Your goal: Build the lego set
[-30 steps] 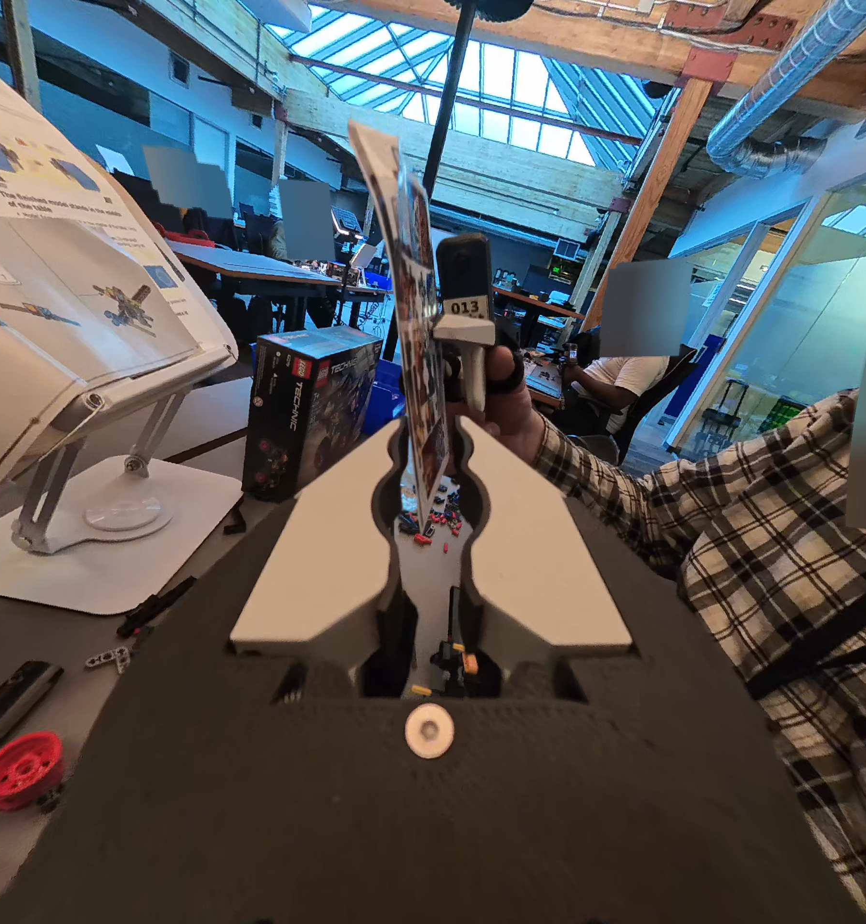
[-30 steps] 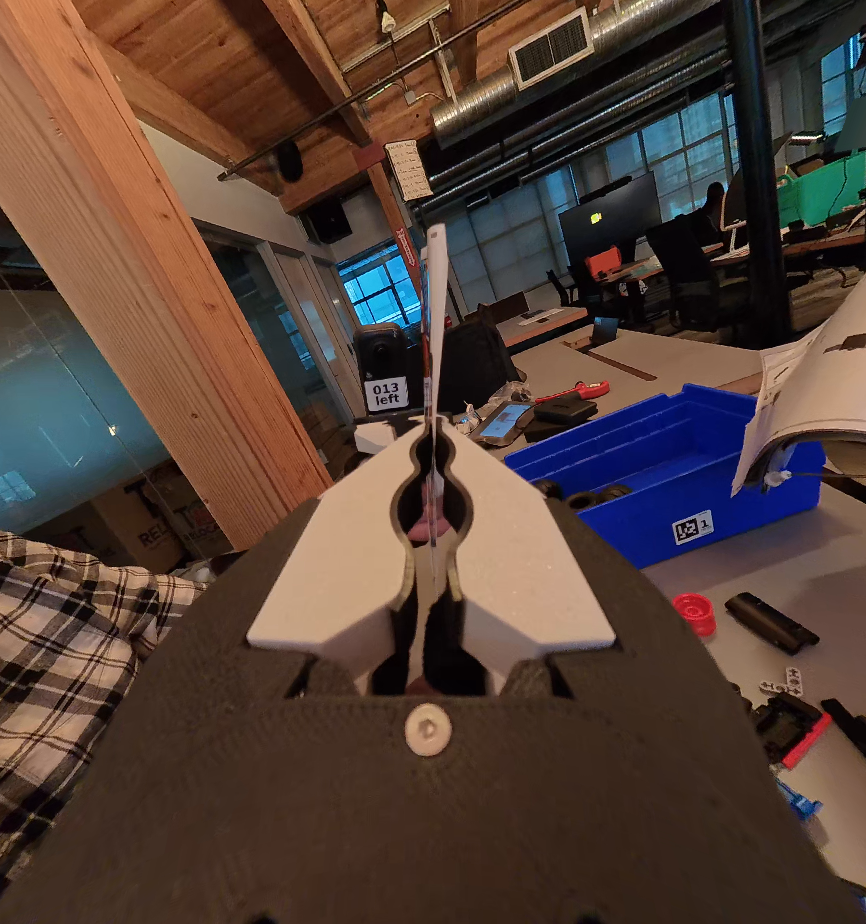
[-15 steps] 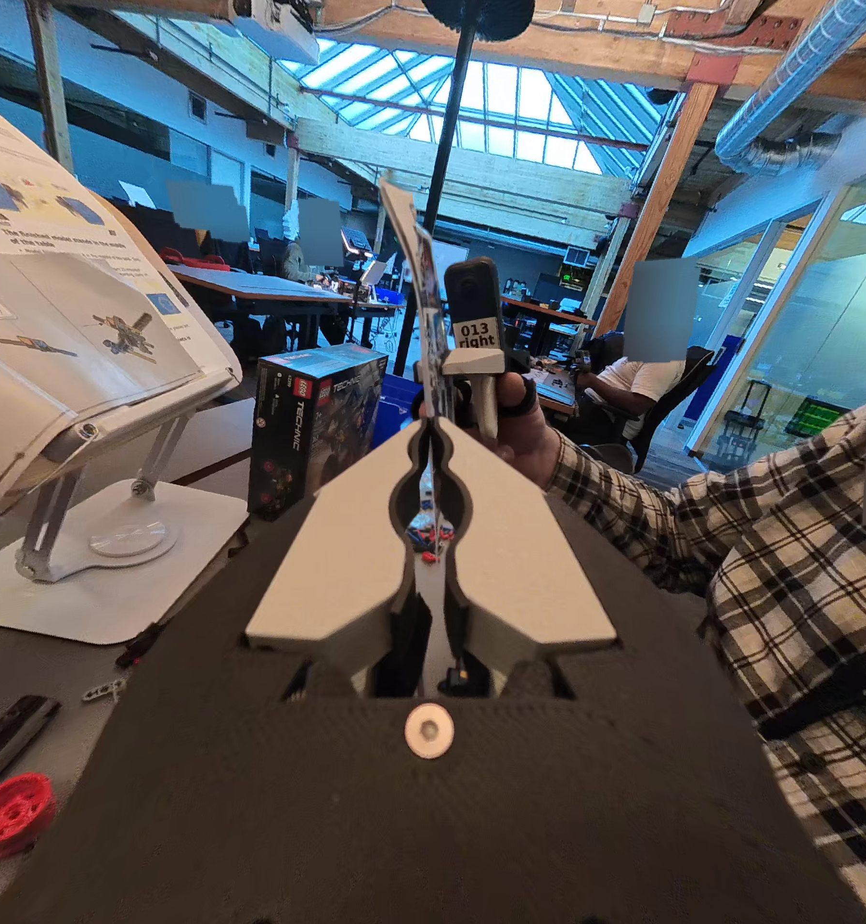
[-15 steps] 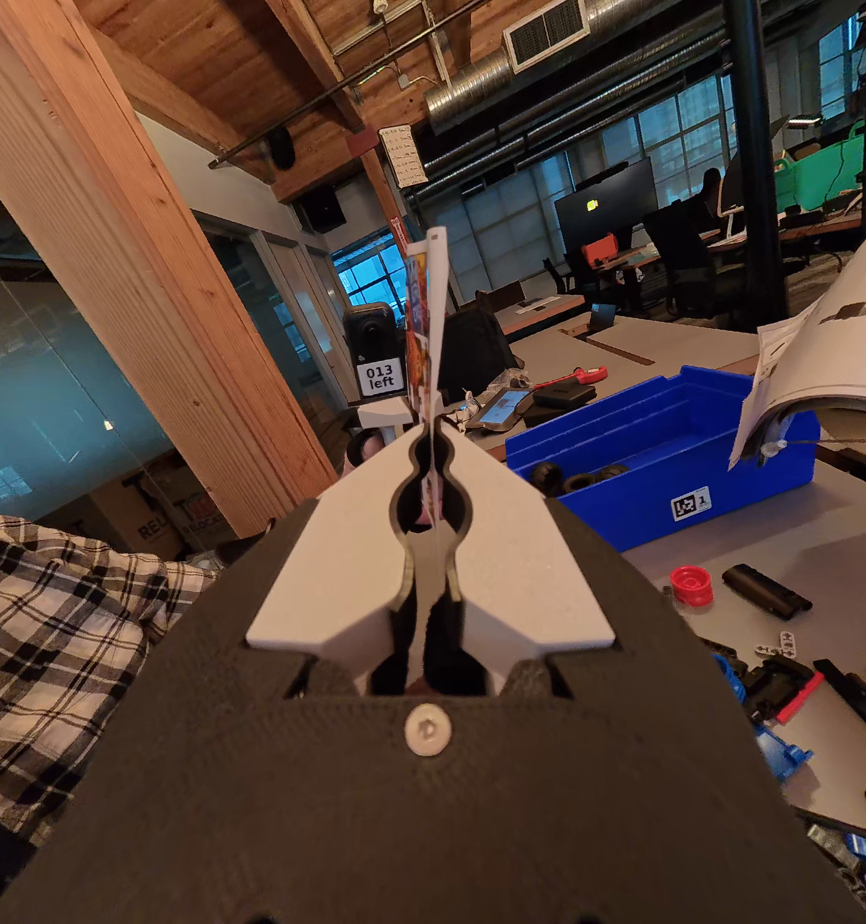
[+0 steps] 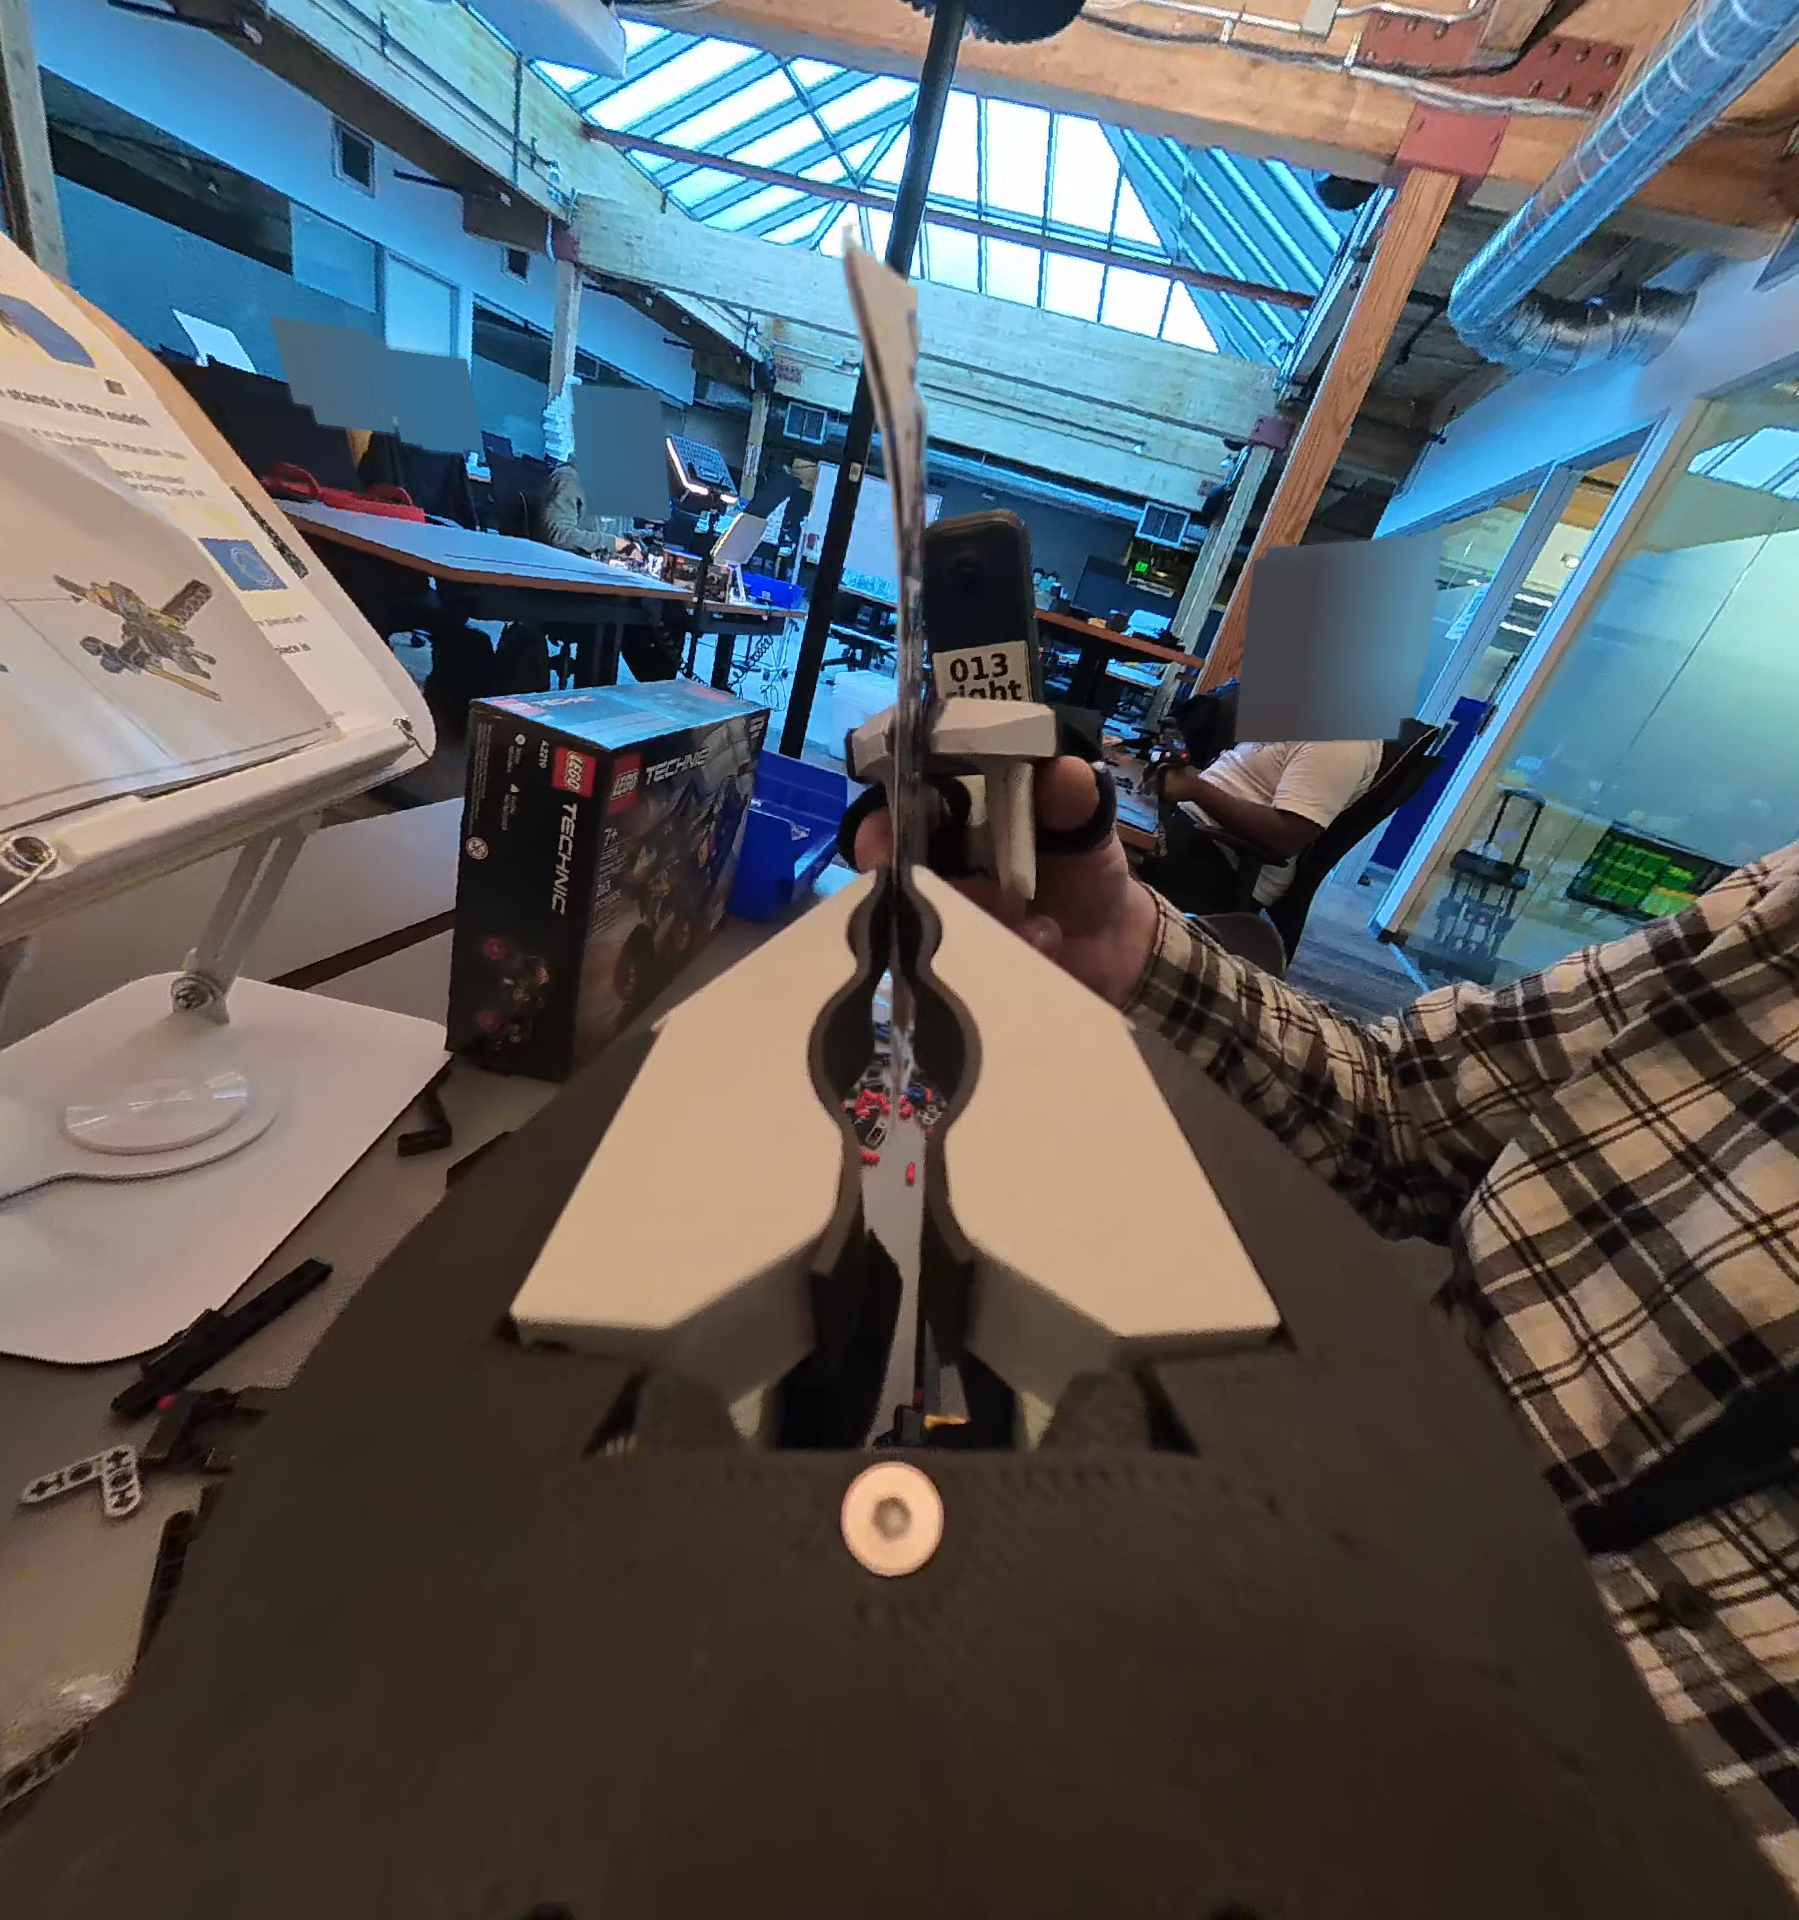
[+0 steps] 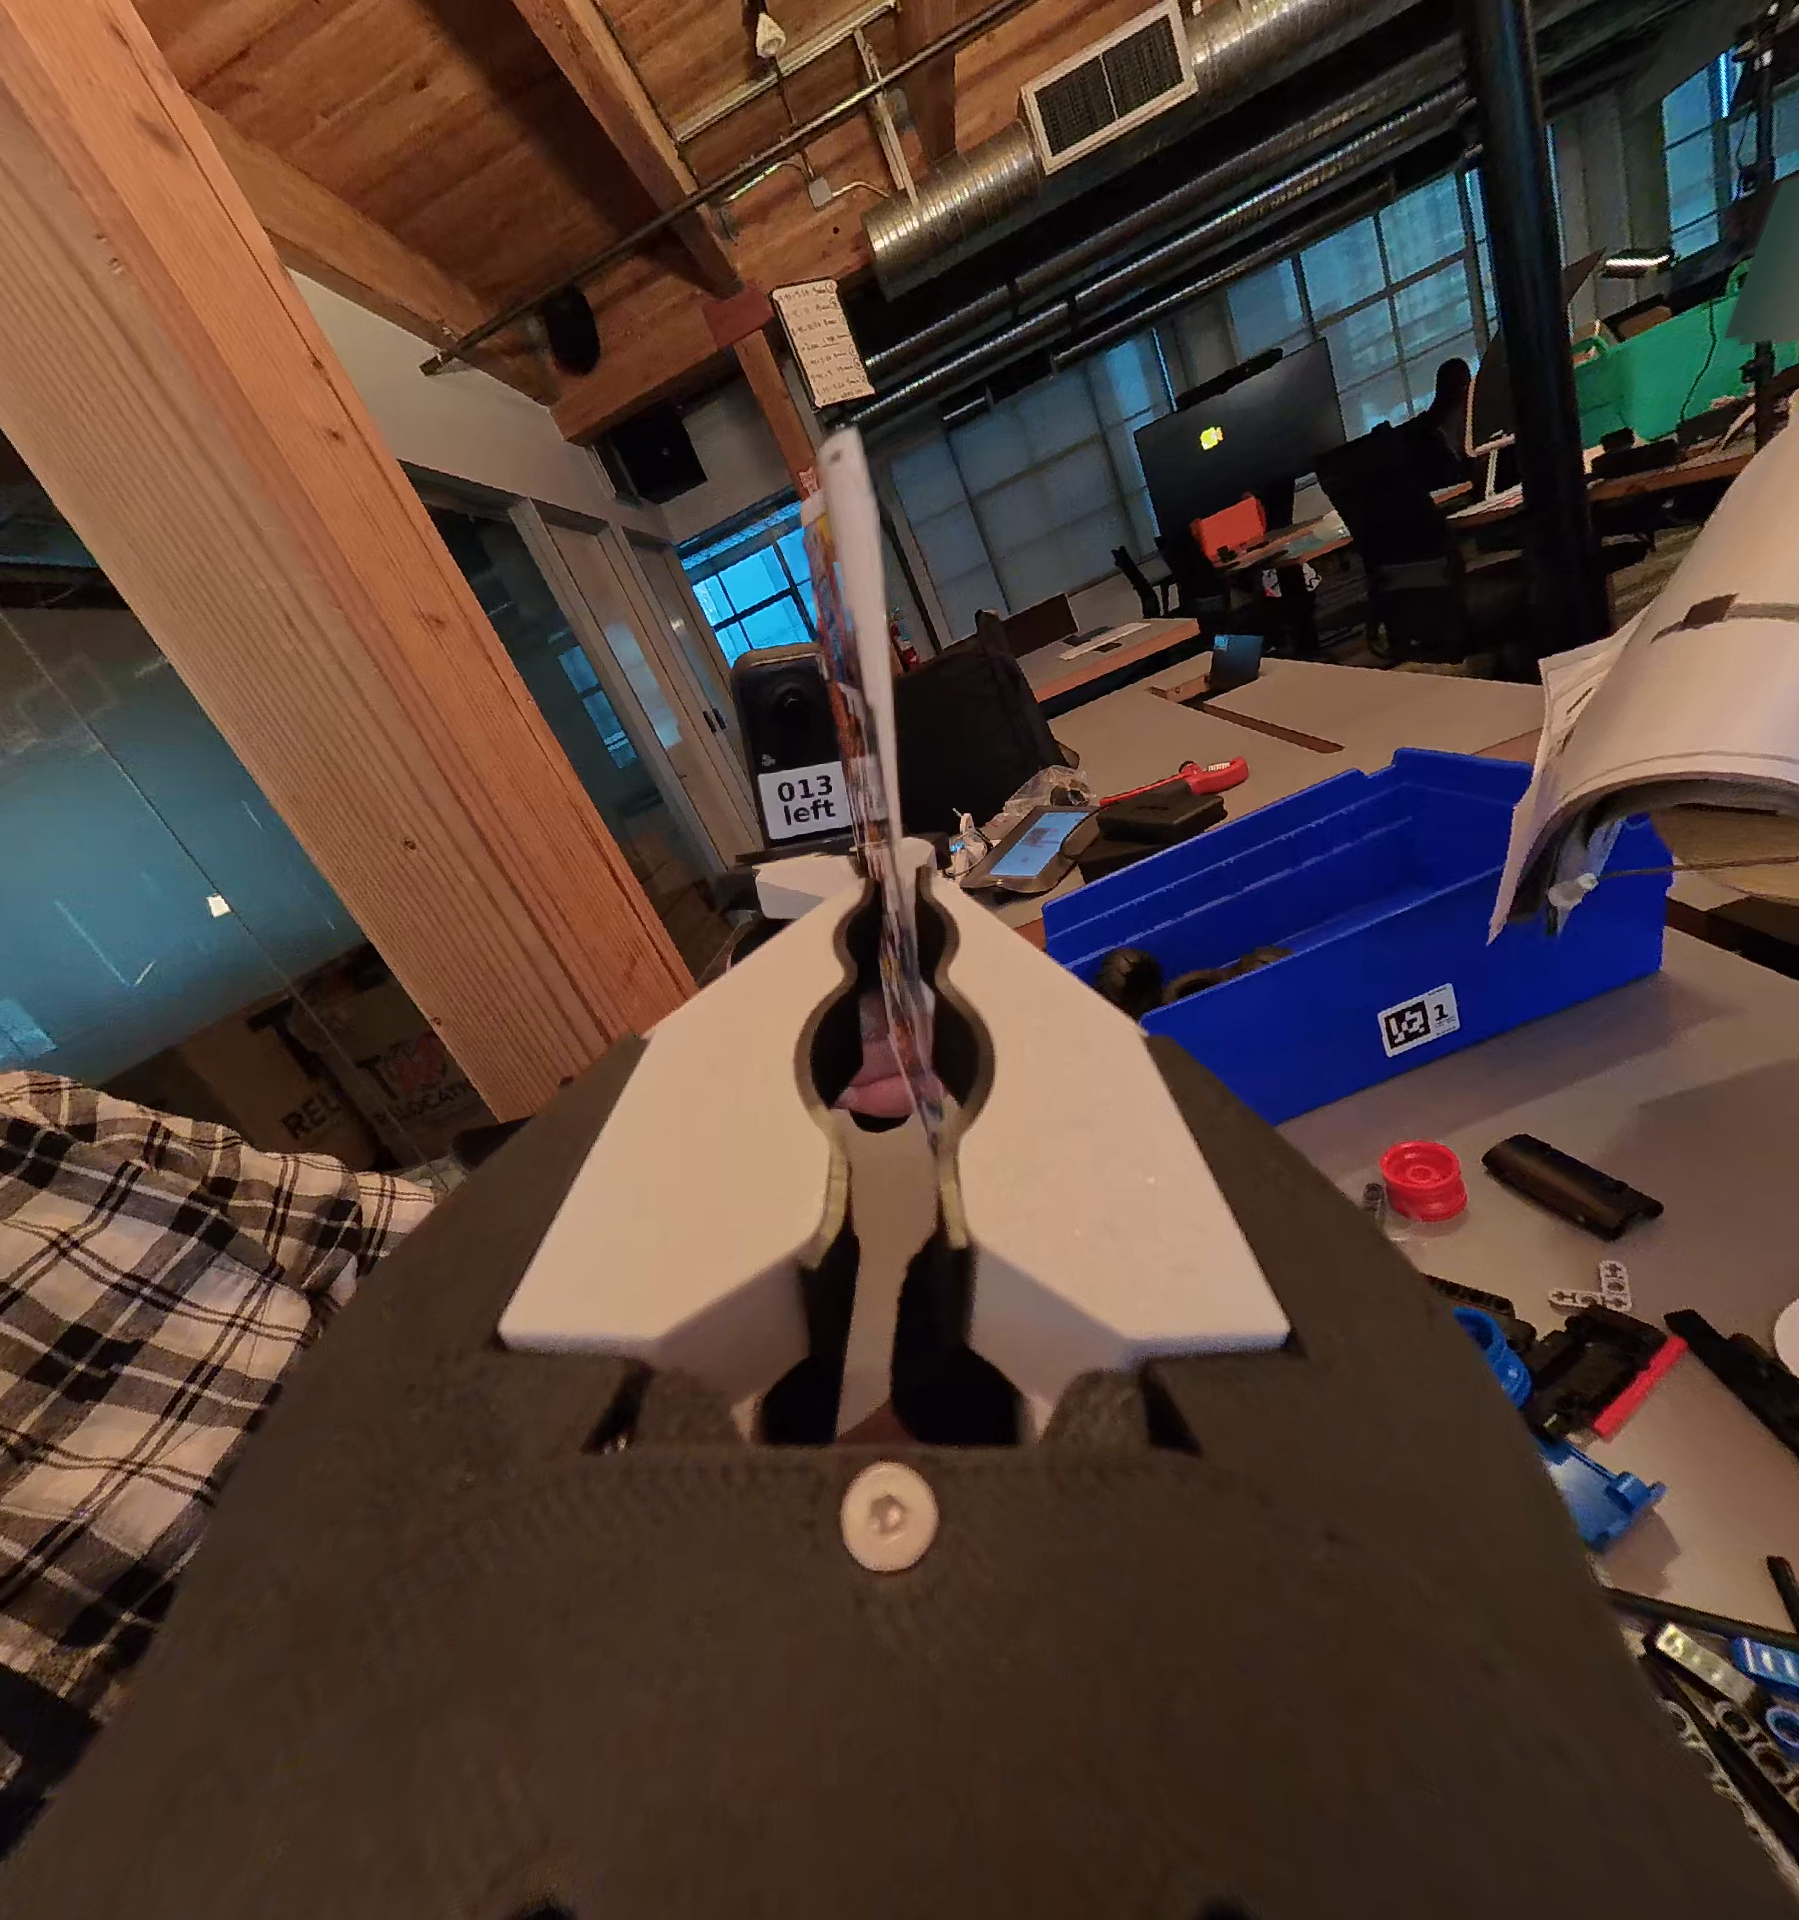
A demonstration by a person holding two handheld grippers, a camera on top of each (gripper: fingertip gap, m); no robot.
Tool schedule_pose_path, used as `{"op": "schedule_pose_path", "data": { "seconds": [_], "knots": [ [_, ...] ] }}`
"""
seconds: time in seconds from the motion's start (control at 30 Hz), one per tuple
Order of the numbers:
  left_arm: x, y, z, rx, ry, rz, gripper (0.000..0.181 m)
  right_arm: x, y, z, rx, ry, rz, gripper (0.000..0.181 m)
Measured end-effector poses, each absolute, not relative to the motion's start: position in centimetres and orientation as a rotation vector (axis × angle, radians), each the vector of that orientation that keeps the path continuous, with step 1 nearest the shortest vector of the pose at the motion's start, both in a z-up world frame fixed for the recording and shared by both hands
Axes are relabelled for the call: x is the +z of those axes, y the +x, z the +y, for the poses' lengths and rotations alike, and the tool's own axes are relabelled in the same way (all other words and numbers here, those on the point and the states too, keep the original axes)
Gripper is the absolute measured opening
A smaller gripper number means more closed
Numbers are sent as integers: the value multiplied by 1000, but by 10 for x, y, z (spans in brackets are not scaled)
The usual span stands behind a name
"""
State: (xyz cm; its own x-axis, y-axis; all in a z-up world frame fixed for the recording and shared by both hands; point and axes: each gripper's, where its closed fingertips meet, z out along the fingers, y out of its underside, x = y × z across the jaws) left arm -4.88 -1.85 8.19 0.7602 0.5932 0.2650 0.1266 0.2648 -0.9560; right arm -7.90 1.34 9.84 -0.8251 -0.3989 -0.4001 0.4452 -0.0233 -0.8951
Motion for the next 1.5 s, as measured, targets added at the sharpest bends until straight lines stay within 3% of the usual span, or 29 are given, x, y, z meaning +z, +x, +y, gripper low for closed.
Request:
{"op": "schedule_pose_path", "data": {
  "seconds": [0.2,0.3,0.37,0.47,0.53,0.57,0.63,0.73,0.93,1.5],
  "knots": [
    [84,-49,-18,306,-1233,-678,0,79,-77,13,-1863,29,1761,8],
    [85,-49,-14,294,-1214,-662,0,76,-72,15,-1874,0,1775,0],
    [79,-48,-9,282,-1236,-653,15,80,-67,18,-1863,-16,1750,0],
    [70,-46,2,274,-1285,-625,0,78,-65,18,-1837,-14,1772,0],
    [71,-47,5,290,-1290,-621,0,77,-70,18,-1837,21,1780,0],
    [70,-50,4,294,-1286,-638,0,75,-77,16,-1863,63,1818,3],
    [71,-55,1,306,-1253,-667,0,74,-98,17,-2015,144,1978,25],
    [71,-62,-5,326,-1197,-720,0,79,-120,34,-2348,52,2501,30],
    [79,-64,6,319,-1125,-714,0,80,-68,25,-2467,-487,2769,20],
    [91,-47,38,148,-1061,-548,0,88,-48,29,-2405,-417,2338,4]
  ]
}}
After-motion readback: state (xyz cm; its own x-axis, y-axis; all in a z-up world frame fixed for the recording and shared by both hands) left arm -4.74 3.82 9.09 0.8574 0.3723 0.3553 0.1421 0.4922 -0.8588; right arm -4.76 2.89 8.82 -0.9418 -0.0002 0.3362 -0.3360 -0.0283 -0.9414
